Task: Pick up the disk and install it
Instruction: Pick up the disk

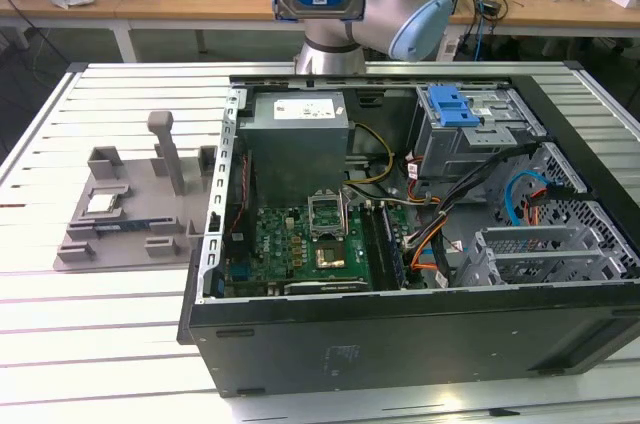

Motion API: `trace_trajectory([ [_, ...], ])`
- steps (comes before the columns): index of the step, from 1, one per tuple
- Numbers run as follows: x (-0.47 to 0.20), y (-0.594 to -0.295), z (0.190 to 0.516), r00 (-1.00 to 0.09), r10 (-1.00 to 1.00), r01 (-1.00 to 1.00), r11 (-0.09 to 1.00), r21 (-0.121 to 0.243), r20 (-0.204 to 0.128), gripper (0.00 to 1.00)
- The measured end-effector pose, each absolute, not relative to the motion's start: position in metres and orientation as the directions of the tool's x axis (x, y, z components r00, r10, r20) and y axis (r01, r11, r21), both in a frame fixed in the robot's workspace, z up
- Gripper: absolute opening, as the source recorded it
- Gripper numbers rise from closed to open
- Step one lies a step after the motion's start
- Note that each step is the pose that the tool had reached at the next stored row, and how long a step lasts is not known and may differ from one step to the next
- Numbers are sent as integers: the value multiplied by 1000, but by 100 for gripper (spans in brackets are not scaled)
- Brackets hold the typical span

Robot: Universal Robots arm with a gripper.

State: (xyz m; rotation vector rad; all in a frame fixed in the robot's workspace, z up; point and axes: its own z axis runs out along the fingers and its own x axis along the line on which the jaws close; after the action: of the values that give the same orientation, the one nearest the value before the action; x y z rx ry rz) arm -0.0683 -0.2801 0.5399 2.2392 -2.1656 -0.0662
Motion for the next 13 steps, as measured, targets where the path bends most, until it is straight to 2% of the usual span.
trace_trajectory([
  [13, -18, -280, 538, 33, -999, -998, -34, 48, -12, 37],
])
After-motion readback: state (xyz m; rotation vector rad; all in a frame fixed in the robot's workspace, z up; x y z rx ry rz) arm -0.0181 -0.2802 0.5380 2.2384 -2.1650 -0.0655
